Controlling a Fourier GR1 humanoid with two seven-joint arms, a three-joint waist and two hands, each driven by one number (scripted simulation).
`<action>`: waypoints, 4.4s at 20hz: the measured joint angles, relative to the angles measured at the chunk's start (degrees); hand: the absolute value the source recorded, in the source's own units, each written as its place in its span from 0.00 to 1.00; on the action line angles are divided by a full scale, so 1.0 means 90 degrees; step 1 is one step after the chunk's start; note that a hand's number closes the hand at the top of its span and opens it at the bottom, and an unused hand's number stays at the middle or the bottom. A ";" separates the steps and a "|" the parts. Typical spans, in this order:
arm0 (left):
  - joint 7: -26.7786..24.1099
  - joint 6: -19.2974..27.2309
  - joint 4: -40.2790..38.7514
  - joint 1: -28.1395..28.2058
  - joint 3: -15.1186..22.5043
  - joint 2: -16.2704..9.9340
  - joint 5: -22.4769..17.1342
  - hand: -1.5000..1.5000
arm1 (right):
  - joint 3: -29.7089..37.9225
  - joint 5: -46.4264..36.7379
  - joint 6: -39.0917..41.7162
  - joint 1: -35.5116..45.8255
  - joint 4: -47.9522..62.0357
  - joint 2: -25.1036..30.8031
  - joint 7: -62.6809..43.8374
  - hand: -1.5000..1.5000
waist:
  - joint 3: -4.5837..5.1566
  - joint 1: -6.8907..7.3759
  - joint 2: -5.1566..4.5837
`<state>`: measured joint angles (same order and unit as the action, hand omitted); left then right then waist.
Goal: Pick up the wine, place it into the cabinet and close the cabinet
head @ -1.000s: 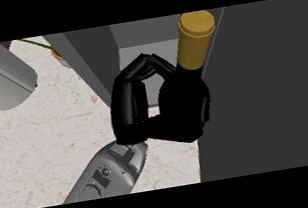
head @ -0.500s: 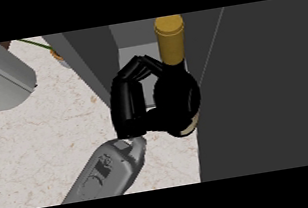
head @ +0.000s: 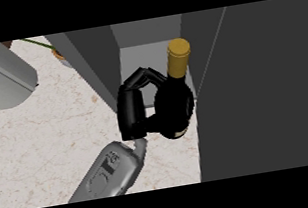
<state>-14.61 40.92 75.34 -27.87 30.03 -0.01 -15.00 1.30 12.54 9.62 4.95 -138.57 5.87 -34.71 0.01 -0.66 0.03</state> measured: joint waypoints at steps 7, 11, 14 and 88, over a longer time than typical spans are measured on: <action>-0.0649 -0.0051 -0.0778 -0.0270 -0.0305 0.0000 -0.0211 1.00 | 0.0083 0.0026 -0.0044 0.0244 0.0022 0.0079 -0.0159 0.00 | 0.0001 -0.0010 -0.0005; -0.0935 -0.0075 -0.1043 -0.0368 -0.0422 -0.0006 -0.0489 1.00 | 0.0026 0.0022 -0.0041 0.0186 0.0016 0.0043 -0.0106 0.00 | 0.0001 -0.0010 -0.0004; -0.1133 -0.0189 -0.1315 -0.0504 -0.0621 -0.0004 -0.0657 1.00 | 0.0153 0.0054 0.0077 0.0092 0.0002 0.0116 -0.0065 0.00 | 0.0000 -0.0025 -0.0004; -0.3306 -0.1250 -0.7771 -0.4123 -0.3450 -0.0011 -0.1360 0.00 | -0.0231 0.0189 0.0225 -0.0027 0.0154 -0.0160 0.0354 0.00 | -0.0023 -0.0377 -0.0116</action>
<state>-44.37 29.67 5.41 -64.97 -1.02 -0.11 -27.24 -0.78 14.24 11.65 4.70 -137.18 4.42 -31.52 -0.20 -4.05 -1.01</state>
